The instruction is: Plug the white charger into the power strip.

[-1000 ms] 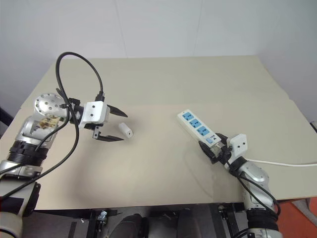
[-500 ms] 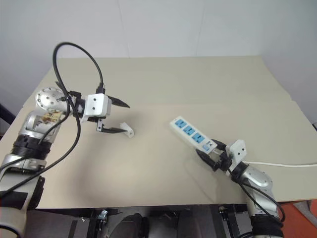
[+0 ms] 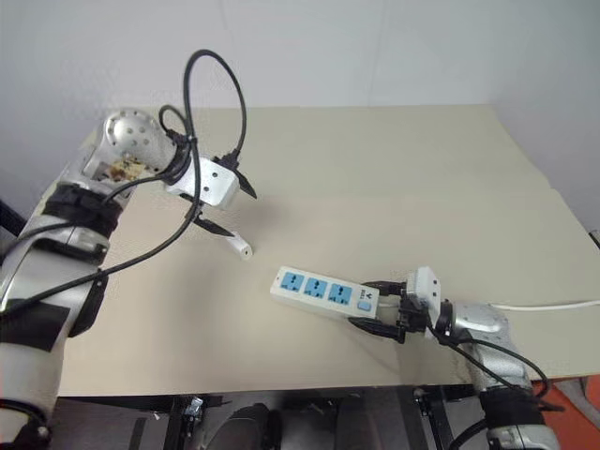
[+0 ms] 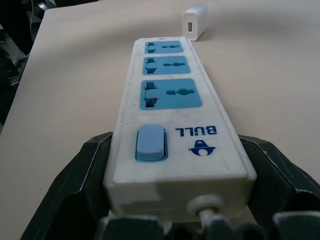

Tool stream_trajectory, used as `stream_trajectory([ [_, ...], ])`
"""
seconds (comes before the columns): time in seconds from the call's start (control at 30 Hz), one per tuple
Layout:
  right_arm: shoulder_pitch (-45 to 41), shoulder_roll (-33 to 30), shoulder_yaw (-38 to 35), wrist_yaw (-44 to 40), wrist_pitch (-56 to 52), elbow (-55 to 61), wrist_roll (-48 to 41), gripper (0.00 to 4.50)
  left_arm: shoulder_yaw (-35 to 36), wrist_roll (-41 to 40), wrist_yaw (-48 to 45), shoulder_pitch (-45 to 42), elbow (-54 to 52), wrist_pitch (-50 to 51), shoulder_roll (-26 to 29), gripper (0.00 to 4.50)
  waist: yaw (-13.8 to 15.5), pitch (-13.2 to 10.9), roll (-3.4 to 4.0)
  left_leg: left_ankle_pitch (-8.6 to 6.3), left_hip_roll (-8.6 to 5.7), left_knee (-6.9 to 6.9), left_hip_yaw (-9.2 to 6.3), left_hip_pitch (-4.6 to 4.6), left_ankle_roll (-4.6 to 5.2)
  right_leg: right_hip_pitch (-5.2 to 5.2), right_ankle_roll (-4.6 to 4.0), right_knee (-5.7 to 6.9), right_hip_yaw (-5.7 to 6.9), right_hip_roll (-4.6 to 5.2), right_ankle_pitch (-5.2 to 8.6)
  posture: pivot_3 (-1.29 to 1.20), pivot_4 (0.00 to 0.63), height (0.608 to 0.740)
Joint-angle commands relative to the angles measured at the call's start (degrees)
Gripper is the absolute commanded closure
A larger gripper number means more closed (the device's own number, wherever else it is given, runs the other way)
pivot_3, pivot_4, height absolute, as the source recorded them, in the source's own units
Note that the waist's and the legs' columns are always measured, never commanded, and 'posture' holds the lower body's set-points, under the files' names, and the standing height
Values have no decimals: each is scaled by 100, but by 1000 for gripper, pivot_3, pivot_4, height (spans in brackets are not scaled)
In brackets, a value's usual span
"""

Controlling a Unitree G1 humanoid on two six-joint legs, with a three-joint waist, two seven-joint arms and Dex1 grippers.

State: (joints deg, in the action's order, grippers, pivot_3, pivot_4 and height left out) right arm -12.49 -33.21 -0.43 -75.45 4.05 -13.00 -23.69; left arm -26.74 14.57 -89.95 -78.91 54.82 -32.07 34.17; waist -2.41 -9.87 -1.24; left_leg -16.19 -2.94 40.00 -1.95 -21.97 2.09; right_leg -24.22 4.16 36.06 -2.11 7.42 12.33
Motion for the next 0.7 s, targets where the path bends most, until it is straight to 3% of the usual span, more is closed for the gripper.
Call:
stream_trajectory([
  [0.03,-14,-16,94,-74,-97,-53,69,1076,-280,62,-238,-323,358,-587,-54,0,-2,0,0,-1,1,1,-1,-2,1,-1,0,-1,1,0,0,0,150,740],
  [0.23,26,-29,157,-46,-289,-11,86,1076,-842,322,-255,-477,863,-1297,-104,0,-5,0,0,-2,1,4,0,-1,3,-2,1,2,-2,0,0,0,150,740],
  [0.47,110,-7,214,89,-335,98,185,1076,-841,417,-240,-395,1005,-1680,-366,0,-6,0,-1,-3,1,12,-2,-3,5,0,3,3,-1,0,-1,0,150,740],
  [0.57,128,12,215,134,-353,126,164,1076,-900,823,347,-362,1054,-1886,-452,0,-7,0,-1,-3,1,11,-2,-2,5,0,3,2,-2,0,-1,0,150,740],
  [0.7,191,23,230,177,-364,177,175,1076,-901,897,129,-315,1192,-2036,-569,0,-5,0,-2,-3,1,12,-1,-2,5,0,3,3,-2,0,-2,0,150,740],
])
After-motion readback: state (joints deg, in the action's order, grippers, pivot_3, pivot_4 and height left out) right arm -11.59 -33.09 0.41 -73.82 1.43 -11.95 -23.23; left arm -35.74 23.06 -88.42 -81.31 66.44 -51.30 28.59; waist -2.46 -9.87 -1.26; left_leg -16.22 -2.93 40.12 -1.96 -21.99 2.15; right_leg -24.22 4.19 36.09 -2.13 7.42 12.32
